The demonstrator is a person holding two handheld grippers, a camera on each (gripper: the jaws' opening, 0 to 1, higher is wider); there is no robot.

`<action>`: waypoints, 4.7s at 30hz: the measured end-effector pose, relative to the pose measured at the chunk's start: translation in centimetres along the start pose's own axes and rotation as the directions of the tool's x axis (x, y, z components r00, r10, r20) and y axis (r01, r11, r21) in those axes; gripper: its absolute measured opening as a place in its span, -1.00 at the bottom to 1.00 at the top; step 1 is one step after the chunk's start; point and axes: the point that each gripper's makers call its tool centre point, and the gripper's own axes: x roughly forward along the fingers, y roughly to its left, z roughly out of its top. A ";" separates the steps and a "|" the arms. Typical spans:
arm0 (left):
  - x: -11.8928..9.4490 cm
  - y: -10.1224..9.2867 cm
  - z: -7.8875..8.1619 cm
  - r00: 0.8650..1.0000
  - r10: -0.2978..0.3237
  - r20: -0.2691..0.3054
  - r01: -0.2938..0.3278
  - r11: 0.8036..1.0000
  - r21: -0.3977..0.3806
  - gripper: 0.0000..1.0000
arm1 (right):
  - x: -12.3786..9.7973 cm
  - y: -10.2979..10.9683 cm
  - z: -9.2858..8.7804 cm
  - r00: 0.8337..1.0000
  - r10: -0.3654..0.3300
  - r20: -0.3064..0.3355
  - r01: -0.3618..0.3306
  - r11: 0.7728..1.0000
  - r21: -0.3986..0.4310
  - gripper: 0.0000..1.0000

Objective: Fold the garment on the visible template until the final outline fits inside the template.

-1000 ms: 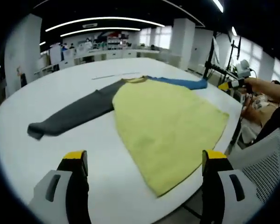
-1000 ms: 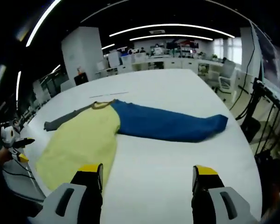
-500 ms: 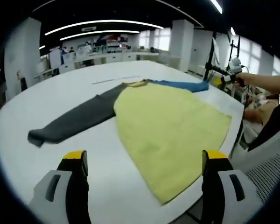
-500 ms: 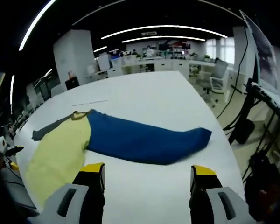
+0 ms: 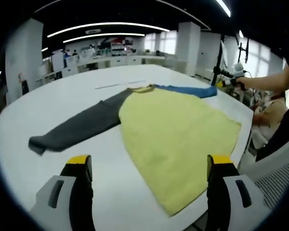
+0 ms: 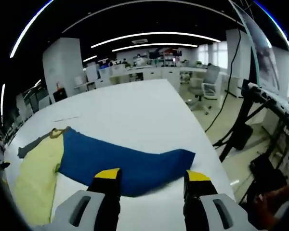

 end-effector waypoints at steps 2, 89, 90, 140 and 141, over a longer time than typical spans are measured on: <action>0.1 0.3 -0.3 1.000 0.007 -0.008 -0.007 1.000 0.002 0.90 | 0.5 -0.2 -0.3 1.000 -0.009 -0.015 0.009 1.000 0.009 -0.21; -2.3 -0.4 0.9 0.998 0.032 0.046 -0.037 0.994 0.102 0.98 | 0.9 17.8 6.7 0.973 0.222 -0.062 -0.227 0.971 -0.076 -1.00; -2.3 -0.4 0.9 0.998 0.032 0.046 -0.037 0.994 0.103 0.98 | 1.0 18.1 6.8 0.971 0.229 -0.061 -0.234 0.969 -0.076 -1.00; -2.1 -1.1 1.6 0.998 -0.030 0.059 0.025 0.996 0.082 0.98 | 2.6 35.3 7.1 0.895 0.436 -0.092 -0.440 0.898 -0.029 -1.00; -2.2 -1.1 1.5 0.998 -0.030 0.058 0.025 0.996 0.083 0.98 | 2.6 35.6 7.1 0.894 0.438 -0.093 -0.442 0.897 -0.029 -1.00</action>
